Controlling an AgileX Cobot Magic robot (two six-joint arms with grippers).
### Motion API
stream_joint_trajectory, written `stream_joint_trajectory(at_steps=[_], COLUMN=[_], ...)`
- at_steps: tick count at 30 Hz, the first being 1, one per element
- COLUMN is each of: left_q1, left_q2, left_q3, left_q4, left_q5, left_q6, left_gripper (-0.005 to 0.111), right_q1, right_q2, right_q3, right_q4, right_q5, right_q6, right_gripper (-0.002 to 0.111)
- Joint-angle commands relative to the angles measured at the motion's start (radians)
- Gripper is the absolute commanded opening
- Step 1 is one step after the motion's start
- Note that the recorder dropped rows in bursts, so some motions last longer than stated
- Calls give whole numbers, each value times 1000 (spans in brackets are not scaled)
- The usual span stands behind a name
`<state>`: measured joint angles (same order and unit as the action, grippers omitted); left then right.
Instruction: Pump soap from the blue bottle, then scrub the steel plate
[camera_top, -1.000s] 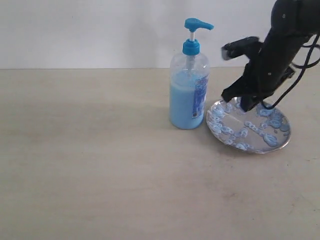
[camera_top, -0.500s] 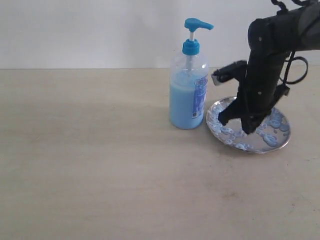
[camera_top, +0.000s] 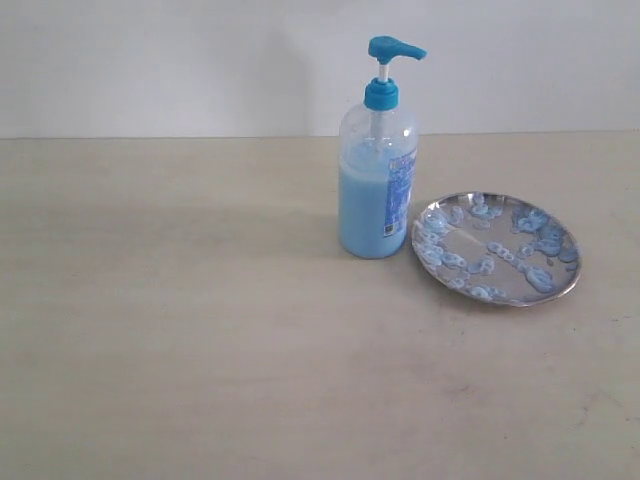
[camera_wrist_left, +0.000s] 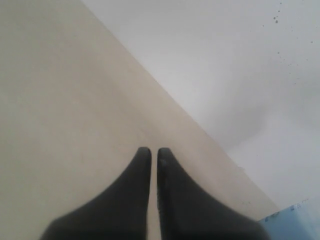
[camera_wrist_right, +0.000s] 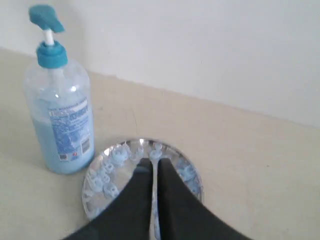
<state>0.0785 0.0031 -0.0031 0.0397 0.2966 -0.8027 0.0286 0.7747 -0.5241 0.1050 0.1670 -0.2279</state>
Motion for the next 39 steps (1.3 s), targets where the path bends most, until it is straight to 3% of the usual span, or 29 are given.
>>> stream_joint_trajectory(at_steps=[1,10,16,21,23,39], left_q1=[-6,-6,-6,-6,-6,-6], left_q2=[-3,-3,-3,-3,-3,-3], left_q3=[3,3,3,3,3,3], left_q4=[-7,-7,-7,-7,-7,-2], left_q5=[-3,-3,-6,-6,-6,-8], left_q6=[-5,-3,-1,2,2,2], left_gripper=[4,4,4,4,4,4], right_q1=[-7,-7,-7,-27,-47,-58], right_q2=[-330,-775,-775,-775,-775,-775], right_q3=[242,360,362,524,524,524], right_q4=[22,22,25,21,12,-81], right_q5=[-63,-66,3,10,205,155], right_q6=[12,12,20,105,166,133], right_gripper=[0,0,0,0,0,0])
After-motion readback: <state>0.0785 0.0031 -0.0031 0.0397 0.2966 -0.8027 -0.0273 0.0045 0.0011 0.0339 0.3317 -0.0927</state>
